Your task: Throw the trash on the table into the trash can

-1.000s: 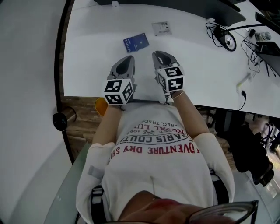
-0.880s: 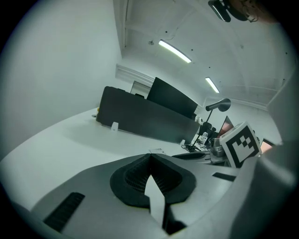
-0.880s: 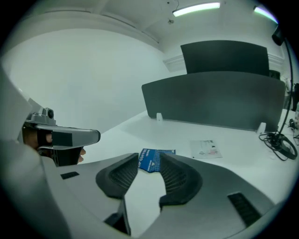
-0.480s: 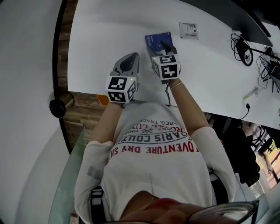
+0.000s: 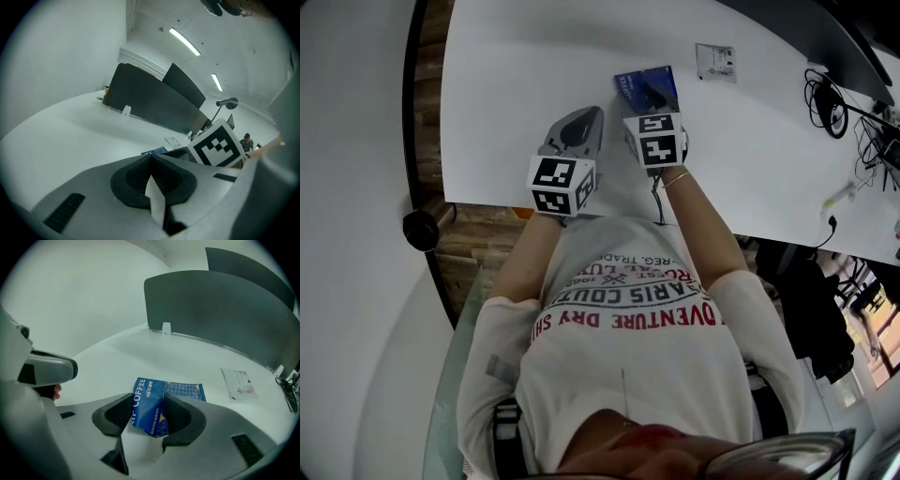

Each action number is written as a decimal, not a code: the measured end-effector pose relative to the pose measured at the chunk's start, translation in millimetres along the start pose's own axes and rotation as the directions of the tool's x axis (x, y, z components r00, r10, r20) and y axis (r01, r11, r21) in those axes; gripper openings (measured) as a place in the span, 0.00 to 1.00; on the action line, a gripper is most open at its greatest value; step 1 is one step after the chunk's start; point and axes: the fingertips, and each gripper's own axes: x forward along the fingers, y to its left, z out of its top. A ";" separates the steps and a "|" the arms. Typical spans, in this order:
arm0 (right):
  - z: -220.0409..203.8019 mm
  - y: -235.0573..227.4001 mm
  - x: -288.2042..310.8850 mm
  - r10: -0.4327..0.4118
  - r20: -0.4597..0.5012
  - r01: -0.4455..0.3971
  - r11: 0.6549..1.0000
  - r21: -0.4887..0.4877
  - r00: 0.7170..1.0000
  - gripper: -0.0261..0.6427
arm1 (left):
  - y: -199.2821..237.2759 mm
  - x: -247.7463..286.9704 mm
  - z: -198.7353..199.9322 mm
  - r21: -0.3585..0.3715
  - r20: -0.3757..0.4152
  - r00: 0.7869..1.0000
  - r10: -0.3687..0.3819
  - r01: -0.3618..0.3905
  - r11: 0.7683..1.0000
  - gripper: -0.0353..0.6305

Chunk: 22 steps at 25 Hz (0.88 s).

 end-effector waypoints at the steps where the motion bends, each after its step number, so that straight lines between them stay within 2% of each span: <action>1: 0.7 3.3 -0.8 0.007 0.000 -0.007 1.000 -0.004 1.000 0.36 | 1.2 -2.0 0.9 0.001 0.002 1.000 0.000 0.000 1.000 0.09; 2: 0.9 5.4 -2.0 0.011 0.000 -0.011 1.000 -0.005 1.000 0.30 | 1.7 -4.1 1.8 0.001 0.006 1.000 0.000 0.000 1.000 0.09; 3: 0.4 6.4 -3.4 0.012 -0.001 -0.012 1.000 -0.006 1.000 0.18 | 1.4 -6.3 2.5 0.000 0.009 1.000 0.001 -0.001 1.000 0.09; 4: -0.5 6.9 -4.8 0.012 -0.003 -0.012 1.000 -0.011 1.000 0.13 | 0.5 -8.5 3.0 0.000 0.013 1.000 0.001 -0.001 1.000 0.09; 9: -2.9 9.9 -13.4 0.058 -0.003 -0.058 0.997 -0.054 0.998 0.08 | -3.8 -19.5 5.4 0.009 0.042 0.999 0.032 -0.032 0.999 0.09; 15: 1.4 32.9 -54.3 0.153 0.082 -0.141 0.981 -0.137 0.985 0.08 | -27.2 -52.8 2.4 -0.010 0.124 0.985 0.117 -0.117 0.993 0.09; 19: -5.9 62.7 -91.3 0.250 0.112 -0.221 0.949 -0.225 0.962 0.08 | -53.9 -90.5 -13.8 -0.058 0.202 0.957 0.209 -0.201 0.978 0.09; 22: -18.9 92.1 -116.7 0.340 0.117 -0.293 0.907 -0.302 0.933 0.08 | -68.8 -123.6 -39.0 -0.117 0.247 0.921 0.301 -0.280 0.953 0.09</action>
